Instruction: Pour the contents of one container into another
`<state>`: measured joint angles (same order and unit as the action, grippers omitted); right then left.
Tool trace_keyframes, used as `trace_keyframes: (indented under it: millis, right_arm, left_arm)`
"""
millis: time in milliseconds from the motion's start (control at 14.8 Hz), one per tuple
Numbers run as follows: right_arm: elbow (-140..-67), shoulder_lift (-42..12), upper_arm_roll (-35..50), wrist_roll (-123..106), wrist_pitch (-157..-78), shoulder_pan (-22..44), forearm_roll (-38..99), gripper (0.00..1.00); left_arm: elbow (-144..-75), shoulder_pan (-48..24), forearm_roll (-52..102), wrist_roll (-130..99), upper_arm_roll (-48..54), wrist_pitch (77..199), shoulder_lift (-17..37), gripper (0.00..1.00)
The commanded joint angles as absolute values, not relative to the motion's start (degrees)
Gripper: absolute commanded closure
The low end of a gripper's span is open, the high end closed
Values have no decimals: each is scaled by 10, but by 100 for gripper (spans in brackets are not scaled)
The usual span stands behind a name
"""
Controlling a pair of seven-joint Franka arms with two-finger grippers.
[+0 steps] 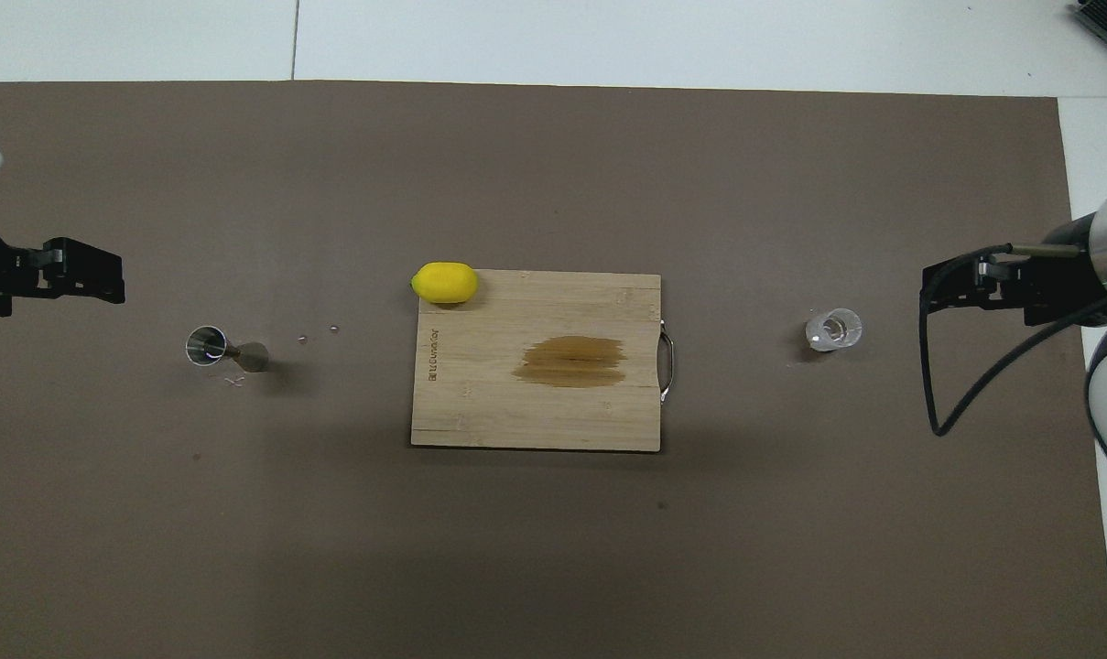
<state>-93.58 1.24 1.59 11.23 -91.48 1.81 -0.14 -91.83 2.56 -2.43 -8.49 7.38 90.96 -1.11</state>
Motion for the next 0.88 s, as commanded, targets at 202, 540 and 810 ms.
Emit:
trace_keyframes:
  millis: [202,540,810]
  right_arm:
    - [-945,20,19,115,-919,12,-7,0]
    - [-945,20,19,115,-919,12,-7,0]
    - [-945,20,20,115,-919,12,-7,0]
  left_arm:
    - [-949,27,-34,-87,76,942,-26,0]
    - [-1010,30,-33,-90,74,1017,-50,0]
    - [-1080,31,-31,-145,70,1121,-66,0]
